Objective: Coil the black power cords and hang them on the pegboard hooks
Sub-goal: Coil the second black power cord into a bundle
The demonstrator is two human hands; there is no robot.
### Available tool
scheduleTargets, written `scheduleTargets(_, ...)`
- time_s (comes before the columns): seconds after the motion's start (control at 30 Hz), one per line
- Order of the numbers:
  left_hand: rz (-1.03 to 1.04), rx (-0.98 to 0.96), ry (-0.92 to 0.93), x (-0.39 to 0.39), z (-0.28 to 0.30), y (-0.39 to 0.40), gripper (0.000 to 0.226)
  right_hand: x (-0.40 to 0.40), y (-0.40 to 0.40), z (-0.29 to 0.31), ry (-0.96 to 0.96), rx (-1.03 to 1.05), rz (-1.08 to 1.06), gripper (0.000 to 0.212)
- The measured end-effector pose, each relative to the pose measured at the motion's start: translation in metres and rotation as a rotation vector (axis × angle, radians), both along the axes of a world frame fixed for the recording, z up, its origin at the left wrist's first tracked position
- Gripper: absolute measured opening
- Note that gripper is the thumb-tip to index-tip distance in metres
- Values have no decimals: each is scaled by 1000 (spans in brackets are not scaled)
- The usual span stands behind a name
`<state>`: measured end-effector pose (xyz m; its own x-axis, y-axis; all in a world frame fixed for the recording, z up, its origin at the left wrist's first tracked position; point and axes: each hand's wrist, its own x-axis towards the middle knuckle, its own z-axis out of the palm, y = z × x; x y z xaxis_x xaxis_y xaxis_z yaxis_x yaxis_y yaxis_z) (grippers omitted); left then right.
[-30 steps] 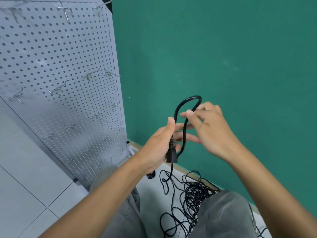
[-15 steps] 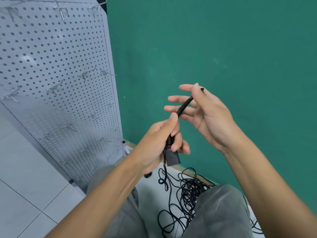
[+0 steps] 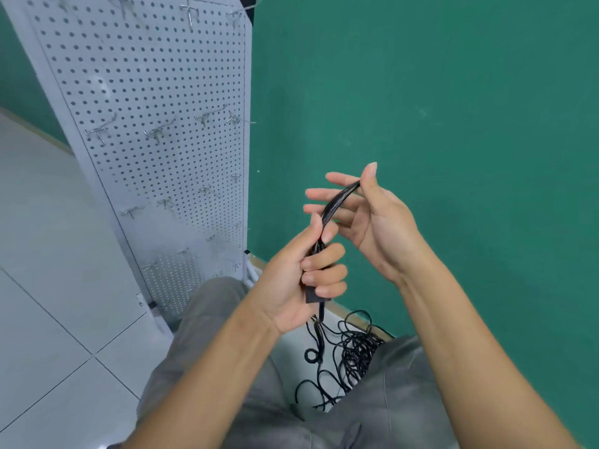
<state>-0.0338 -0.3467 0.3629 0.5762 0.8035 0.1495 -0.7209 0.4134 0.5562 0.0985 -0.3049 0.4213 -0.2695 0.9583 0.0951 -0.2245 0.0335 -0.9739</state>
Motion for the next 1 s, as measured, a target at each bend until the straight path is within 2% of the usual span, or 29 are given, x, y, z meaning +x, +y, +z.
scheduleTargets(0.13, 195, -7, 28, -11, 3, -15, 38, -11, -25, -25, -97, -40, 109, 81)
scheduleTargets(0.3, 335, 9, -51, -44, 16, -10, 37, -28, -44, -88, -358, -103, 255, 92)
scheduleTargets(0.4, 431, -18, -56, -65, 11, -5, 38, -33, -47, -112, -509, -54, 314, 78)
scheduleTargets(0.53, 518, -80, -53, -84, -3, 1, 39, -38, -42, -138, -718, 63, 297, 39)
scheduleTargets(0.63, 587, -107, -23, -100, -10, 6, 40, -37, -38, -155, -659, 24, 214, 22)
scheduleTargets(0.73, 671, -129, 93, -114, -18, 8, 41, -31, -39, -153, -587, 9, 64, 12)
scheduleTargets(0.83, 732, -120, 313, -119, -28, 7, 42, -25, -42, -133, -549, 105, -75, 19)
scheduleTargets(1.0, 839, -48, 750, -98, -41, 2, 38, -22, -52, -78, -589, 308, -46, 27)
